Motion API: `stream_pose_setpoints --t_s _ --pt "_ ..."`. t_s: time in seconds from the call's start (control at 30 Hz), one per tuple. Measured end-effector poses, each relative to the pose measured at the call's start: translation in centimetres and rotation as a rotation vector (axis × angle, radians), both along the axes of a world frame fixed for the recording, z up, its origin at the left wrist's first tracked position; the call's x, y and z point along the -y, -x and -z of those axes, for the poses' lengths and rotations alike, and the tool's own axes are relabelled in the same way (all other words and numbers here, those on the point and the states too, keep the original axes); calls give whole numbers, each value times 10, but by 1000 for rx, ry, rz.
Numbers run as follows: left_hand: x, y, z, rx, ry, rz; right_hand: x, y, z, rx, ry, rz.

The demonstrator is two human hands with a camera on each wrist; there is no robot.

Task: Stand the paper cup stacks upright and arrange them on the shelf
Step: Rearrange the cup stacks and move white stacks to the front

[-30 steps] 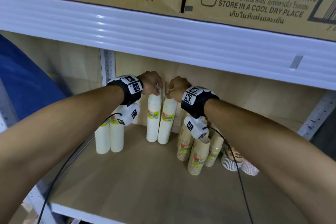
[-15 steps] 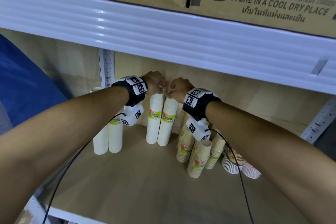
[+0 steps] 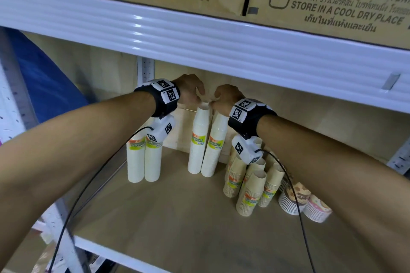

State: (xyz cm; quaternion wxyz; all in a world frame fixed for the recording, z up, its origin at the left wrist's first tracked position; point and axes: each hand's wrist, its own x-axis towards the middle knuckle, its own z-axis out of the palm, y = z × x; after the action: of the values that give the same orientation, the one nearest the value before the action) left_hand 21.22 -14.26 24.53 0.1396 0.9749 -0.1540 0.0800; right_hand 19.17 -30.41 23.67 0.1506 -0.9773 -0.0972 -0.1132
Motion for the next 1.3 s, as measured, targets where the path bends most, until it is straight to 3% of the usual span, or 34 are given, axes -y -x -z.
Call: stream_pose_setpoints --t_s 0.37,0.7,1.03,1.3 --pt "-76 37 -25 14 -16 -197 -64 18 -12 47 13 -194" --pt "-126 60 1 -42 -10 -305 -123 32 9 -15 -42 -323" --pt "-136 61 35 -88 10 -284 -145 29 30 -105 -12 -338" --pt "-134 61 45 -51 105 -250 -145 25 34 -51 35 -311"
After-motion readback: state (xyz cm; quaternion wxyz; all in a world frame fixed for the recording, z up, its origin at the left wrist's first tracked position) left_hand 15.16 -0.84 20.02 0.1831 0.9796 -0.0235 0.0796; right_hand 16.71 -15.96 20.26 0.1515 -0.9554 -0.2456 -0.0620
